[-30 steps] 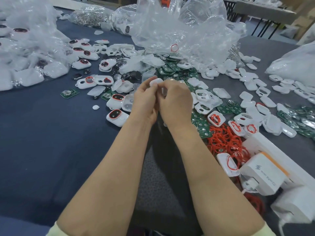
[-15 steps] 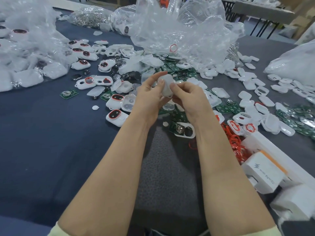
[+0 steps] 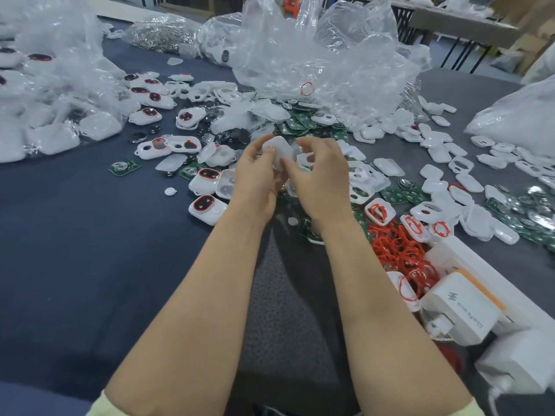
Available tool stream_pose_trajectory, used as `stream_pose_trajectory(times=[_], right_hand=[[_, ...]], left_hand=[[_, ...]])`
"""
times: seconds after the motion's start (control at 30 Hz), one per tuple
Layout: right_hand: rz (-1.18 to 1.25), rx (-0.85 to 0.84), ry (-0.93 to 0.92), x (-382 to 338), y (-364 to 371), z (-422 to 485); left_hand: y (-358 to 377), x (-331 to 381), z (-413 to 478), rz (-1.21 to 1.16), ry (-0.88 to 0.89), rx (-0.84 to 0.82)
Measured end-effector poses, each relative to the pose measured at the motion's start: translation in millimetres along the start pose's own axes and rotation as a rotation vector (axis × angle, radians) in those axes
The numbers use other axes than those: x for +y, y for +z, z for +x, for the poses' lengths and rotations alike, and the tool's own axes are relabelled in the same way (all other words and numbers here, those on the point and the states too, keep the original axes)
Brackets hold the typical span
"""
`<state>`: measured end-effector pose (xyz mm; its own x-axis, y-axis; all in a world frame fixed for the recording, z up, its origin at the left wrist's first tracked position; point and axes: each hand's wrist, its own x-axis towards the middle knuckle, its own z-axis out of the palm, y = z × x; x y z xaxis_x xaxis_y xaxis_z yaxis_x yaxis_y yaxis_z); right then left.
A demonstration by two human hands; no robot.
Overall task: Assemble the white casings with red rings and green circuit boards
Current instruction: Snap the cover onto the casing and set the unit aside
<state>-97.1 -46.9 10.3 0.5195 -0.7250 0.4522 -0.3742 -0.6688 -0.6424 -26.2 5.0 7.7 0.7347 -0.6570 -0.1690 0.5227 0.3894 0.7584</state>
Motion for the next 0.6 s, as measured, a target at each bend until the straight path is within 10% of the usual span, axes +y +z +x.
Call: stream_pose_trajectory(times=[0.6], right_hand=[[0.100,-0.022,0.176,-4,-6,5]], left_hand=[[7,-3,0,-0.140,-0.147,-0.037]])
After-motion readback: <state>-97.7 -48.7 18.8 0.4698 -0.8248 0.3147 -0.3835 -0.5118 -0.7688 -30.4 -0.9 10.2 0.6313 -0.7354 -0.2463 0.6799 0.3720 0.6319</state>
